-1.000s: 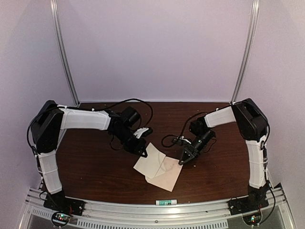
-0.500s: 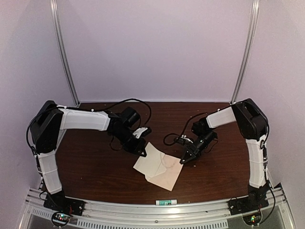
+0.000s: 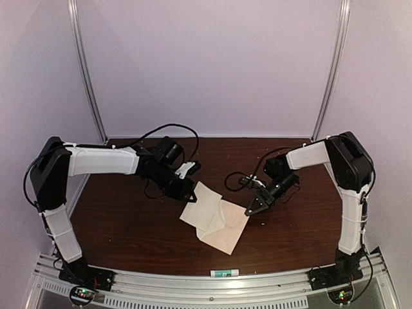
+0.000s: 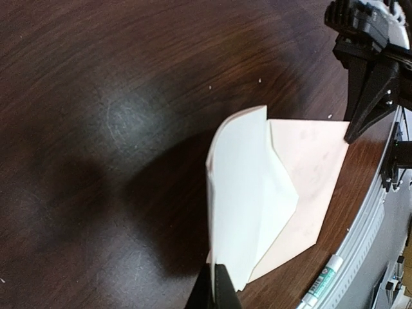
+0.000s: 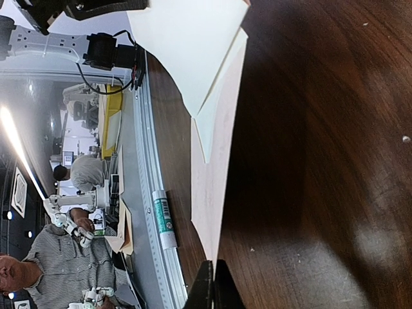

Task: Place the letter into the envelope and seal it
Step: Place the 1/2-folded letter in the envelope.

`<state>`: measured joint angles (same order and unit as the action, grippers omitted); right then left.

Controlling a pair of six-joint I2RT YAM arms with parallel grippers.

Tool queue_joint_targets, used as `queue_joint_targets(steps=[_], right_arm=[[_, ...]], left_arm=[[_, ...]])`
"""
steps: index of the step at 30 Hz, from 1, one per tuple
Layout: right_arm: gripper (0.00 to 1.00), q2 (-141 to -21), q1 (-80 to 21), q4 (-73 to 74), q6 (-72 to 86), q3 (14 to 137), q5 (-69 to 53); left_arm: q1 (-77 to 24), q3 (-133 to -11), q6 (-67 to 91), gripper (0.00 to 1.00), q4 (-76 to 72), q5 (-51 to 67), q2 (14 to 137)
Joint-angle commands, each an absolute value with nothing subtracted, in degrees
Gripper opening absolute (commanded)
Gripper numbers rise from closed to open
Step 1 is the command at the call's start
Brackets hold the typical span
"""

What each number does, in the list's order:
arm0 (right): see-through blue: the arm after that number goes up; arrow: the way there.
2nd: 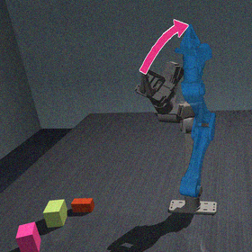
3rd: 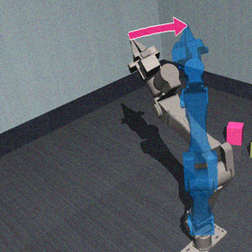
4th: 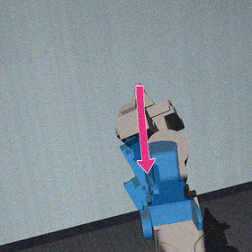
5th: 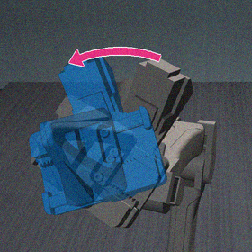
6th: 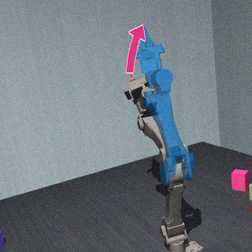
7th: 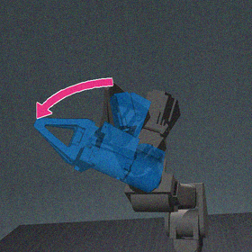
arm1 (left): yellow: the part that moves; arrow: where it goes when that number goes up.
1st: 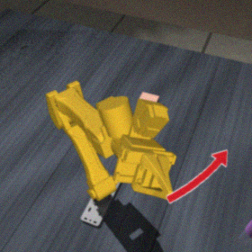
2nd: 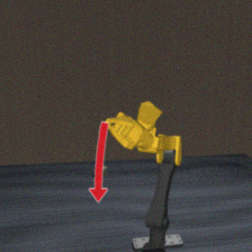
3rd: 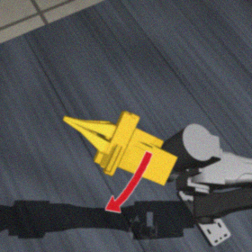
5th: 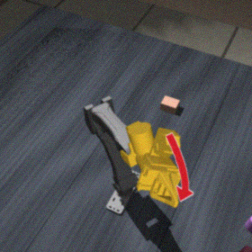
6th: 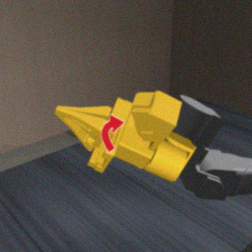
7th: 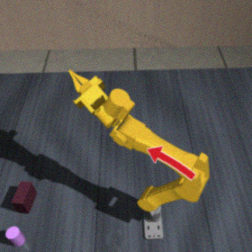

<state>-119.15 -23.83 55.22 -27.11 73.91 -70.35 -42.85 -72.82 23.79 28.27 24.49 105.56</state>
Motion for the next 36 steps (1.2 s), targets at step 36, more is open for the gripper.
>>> queue_joint_targets(steps=[36], right_arm=[[0.00,-112.6,-21.9,54.8,-33.3,71.6,-72.2]], left_arm=[[-41.6,-75.5,25.1,0.00,26.0,33.2,108.6]])
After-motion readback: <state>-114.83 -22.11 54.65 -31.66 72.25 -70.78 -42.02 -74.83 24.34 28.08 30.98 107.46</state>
